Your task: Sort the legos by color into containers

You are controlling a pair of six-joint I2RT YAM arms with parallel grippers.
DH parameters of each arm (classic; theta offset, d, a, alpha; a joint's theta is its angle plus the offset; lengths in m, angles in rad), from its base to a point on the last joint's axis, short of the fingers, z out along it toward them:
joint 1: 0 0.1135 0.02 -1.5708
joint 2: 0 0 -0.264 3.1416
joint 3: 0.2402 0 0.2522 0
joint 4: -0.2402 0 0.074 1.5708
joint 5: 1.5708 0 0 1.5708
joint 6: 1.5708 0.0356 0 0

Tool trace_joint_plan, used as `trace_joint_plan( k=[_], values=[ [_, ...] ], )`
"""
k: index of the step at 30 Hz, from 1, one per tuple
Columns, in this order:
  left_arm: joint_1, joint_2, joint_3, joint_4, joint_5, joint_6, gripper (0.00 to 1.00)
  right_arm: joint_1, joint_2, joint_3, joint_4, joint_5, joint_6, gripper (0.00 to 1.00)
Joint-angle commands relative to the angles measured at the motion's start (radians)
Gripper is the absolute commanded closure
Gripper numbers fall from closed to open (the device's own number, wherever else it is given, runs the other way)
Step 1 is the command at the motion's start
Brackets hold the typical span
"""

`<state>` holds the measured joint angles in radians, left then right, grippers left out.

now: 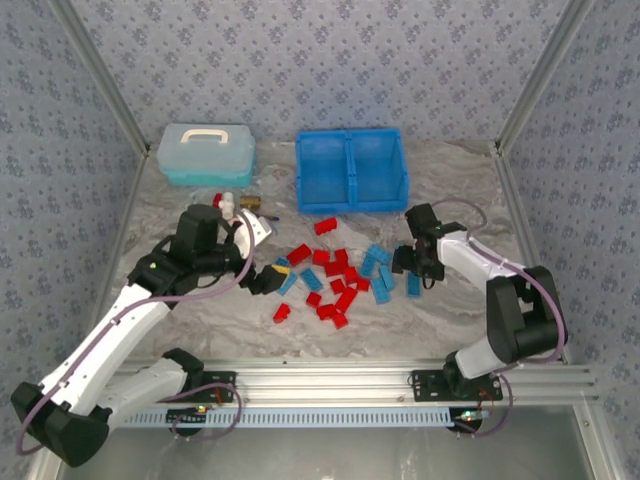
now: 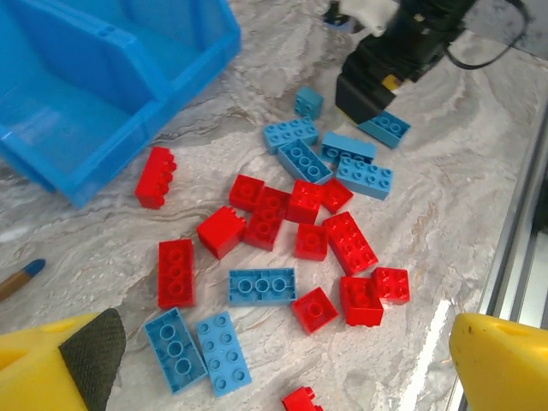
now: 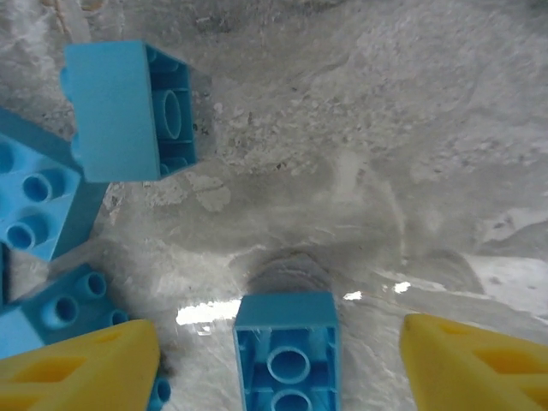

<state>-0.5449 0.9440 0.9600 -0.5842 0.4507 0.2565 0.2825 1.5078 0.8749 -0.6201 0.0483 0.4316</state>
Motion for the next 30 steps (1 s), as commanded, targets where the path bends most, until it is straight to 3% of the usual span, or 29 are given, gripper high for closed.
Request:
trace_joint_plan(
  k=[1, 8, 14, 17, 21, 25, 30],
  values=[
    [-0.009, 0.03, 0.027, -0.005, 0.059, 0.096, 0.01, 0.014, 0.034, -0.029, 0.014, 0.0, 0.007, 0.31],
    [-0.01, 0.074, -0.01, 0.119, -0.001, 0.122, 0.01, 0.032, 0.039, -0.065, 0.037, 0.005, 0.027, 0.56],
    [-0.01, 0.058, -0.065, 0.171, -0.031, 0.093, 0.01, 0.061, -0.096, -0.013, -0.047, 0.088, 0.037, 0.85],
    [-0.01, 0.042, -0.078, 0.167, -0.063, 0.102, 0.01, 0.125, -0.165, 0.112, -0.082, 0.195, 0.015, 0.85],
    [-0.01, 0.016, -0.089, 0.18, -0.094, 0.114, 0.01, 0.145, -0.135, 0.324, -0.029, 0.211, -0.036, 0.84],
    [-0.01, 0.001, -0.1, 0.177, -0.099, 0.115, 0.01, 0.144, 0.044, 0.58, 0.047, 0.225, -0.136, 0.84],
    [-0.01, -0.049, -0.135, 0.17, -0.092, 0.148, 0.01, 0.126, 0.387, 0.984, 0.024, 0.263, -0.251, 0.84]
  ],
)
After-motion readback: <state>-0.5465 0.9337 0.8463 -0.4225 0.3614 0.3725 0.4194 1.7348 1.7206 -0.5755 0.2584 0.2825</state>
